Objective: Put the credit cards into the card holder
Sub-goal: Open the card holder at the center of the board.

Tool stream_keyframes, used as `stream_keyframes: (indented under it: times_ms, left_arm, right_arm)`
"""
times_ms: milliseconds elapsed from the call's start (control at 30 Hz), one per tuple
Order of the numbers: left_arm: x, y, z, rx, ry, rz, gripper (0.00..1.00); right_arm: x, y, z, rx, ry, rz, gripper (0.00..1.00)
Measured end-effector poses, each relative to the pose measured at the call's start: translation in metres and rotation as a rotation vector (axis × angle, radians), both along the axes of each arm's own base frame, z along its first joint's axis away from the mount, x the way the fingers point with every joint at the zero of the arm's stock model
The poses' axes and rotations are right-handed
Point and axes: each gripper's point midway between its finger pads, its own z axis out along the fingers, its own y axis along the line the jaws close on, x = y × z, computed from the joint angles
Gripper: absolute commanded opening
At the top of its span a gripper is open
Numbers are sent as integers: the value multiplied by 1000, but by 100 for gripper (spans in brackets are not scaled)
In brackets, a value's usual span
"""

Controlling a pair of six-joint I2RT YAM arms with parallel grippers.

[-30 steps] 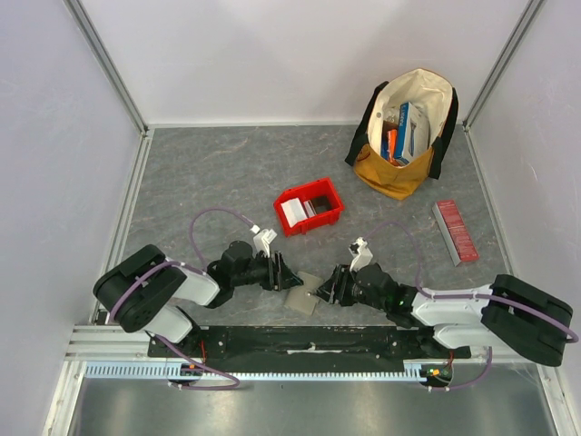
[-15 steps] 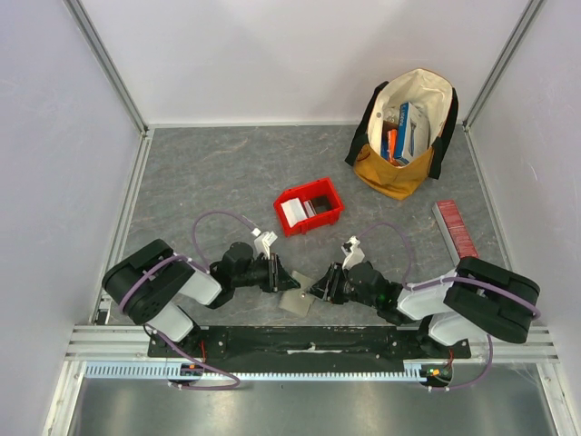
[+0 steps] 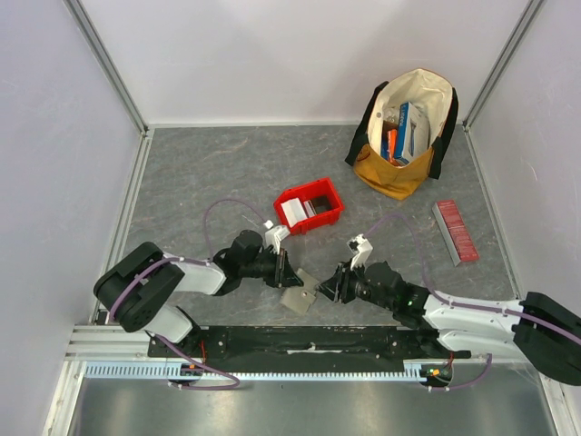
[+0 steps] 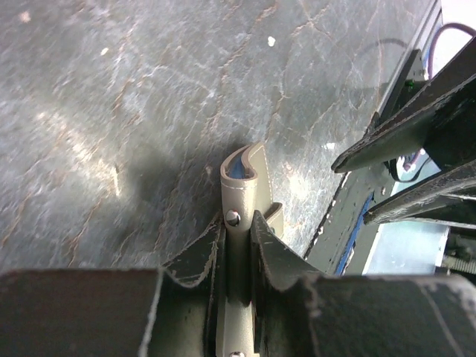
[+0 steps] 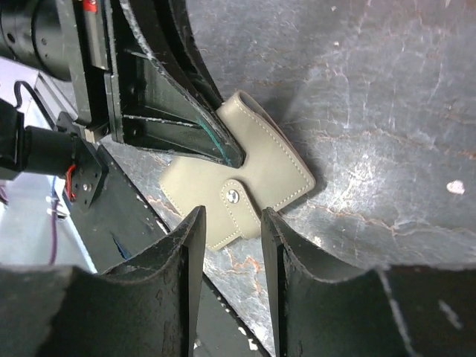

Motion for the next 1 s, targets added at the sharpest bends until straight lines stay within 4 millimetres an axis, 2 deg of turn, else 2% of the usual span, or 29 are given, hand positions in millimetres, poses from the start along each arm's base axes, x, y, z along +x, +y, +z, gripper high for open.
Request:
stream_keyframes:
  times_ms: [133,433,500,600,833,1000]
  left_arm:
    - [-1,-5,3,11,-19,-76,2]
    - [-12,-10,4,11,-29,-211,2]
    - [-13,-9,4,13,-34,-224,2]
    - [-12,-7,3,20,-36,-235,2]
    - [-14,-4,0,39,-23,-253,2]
    - [-14,-5,1,46,-29,-265,2]
  right_arm:
    - [1,-2,5,-49,-70,43,43]
    - [-19,5,-37,-190,-3,213,45]
    - [-21,8,-42,-203,3,242,45]
    - [-23,12,-41,-193,-3,271,40]
    - [-27,14,-40,-185,5,305,40]
    - [-30,14,-25,-167,-17,320,41]
